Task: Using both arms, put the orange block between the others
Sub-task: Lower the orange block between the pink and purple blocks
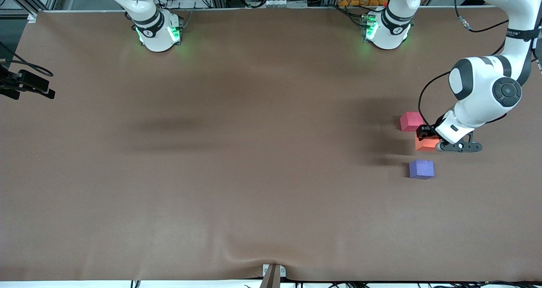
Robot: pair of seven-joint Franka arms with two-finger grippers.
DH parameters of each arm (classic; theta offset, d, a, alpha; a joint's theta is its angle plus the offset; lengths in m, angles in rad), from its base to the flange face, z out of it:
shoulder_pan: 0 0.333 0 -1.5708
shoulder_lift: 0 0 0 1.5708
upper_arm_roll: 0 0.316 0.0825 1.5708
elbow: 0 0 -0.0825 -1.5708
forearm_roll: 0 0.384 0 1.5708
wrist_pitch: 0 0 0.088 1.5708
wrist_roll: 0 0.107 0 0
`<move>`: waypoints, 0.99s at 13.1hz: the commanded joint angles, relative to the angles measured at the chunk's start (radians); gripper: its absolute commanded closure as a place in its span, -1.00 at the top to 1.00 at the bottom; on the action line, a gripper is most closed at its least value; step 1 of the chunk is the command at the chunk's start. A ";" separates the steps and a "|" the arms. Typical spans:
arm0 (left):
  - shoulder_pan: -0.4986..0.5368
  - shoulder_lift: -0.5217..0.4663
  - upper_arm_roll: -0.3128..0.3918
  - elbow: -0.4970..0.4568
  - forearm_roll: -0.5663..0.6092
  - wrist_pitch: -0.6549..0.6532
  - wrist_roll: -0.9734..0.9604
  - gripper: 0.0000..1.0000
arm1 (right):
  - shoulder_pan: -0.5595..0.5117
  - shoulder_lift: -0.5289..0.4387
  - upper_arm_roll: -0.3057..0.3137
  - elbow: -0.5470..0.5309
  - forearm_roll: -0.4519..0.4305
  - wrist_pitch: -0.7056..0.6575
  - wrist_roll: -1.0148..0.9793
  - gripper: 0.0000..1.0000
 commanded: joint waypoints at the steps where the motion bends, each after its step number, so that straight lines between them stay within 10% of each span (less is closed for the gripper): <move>1: 0.023 0.014 -0.014 -0.021 0.007 0.045 0.020 -0.62 | -0.018 0.008 0.018 0.017 -0.011 -0.005 0.010 1.00; 13: 0.026 0.145 -0.015 -0.024 0.002 0.163 0.022 -0.60 | -0.015 0.012 0.018 0.023 -0.006 0.007 0.010 1.00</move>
